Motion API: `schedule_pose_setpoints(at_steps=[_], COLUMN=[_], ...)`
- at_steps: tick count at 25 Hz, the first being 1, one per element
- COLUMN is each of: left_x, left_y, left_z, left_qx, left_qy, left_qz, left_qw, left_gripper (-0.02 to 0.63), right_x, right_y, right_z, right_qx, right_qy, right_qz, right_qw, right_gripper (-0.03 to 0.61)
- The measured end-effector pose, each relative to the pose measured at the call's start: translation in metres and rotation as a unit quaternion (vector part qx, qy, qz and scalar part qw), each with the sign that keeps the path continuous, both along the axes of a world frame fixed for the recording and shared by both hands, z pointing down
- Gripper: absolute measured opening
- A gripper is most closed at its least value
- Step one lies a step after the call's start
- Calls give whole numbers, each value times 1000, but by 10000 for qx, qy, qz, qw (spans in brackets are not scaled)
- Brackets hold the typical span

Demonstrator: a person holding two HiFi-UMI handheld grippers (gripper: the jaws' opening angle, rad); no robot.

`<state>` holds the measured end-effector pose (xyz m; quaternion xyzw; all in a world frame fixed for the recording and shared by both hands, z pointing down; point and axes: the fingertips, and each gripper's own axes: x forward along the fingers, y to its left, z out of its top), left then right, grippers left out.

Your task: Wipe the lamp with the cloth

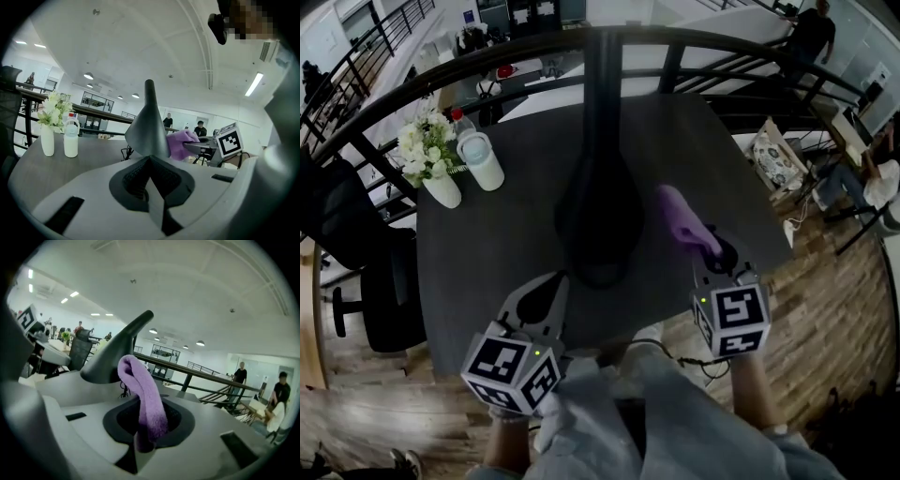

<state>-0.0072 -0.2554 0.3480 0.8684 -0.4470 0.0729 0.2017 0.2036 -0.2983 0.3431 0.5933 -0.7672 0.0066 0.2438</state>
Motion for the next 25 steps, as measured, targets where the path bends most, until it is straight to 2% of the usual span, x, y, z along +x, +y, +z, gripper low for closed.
schedule_pose_setpoints(at_steps=[2, 5, 10, 18, 25], left_x=[-1, -4, -7, -9, -7], left_y=[0, 1, 2, 5, 5], left_z=[1, 1, 1, 1, 4], left_qx=[-2, -16, -20, -23, -40], left_qy=[-8, -12, -5, -4, 18], left_qz=[-19, -67, -114, -113, -35], left_qw=[10000, 10000, 9999, 9999, 10000], left_gripper=[12, 12, 12, 12, 12], right_x=[-11, -33, -62, -107, -125], right_y=[-6, -6, 9, 40, 60], right_z=[-1, -1, 0, 4, 10], right_qx=[-8, -28, -111, -234, -437], right_qy=[-351, -541, -532, -226, -357], right_qz=[-111, -398, -855, -1692, -1913], right_qw=[9993, 9977, 9949, 9850, 9799], right_gripper=[51, 51, 51, 51, 51])
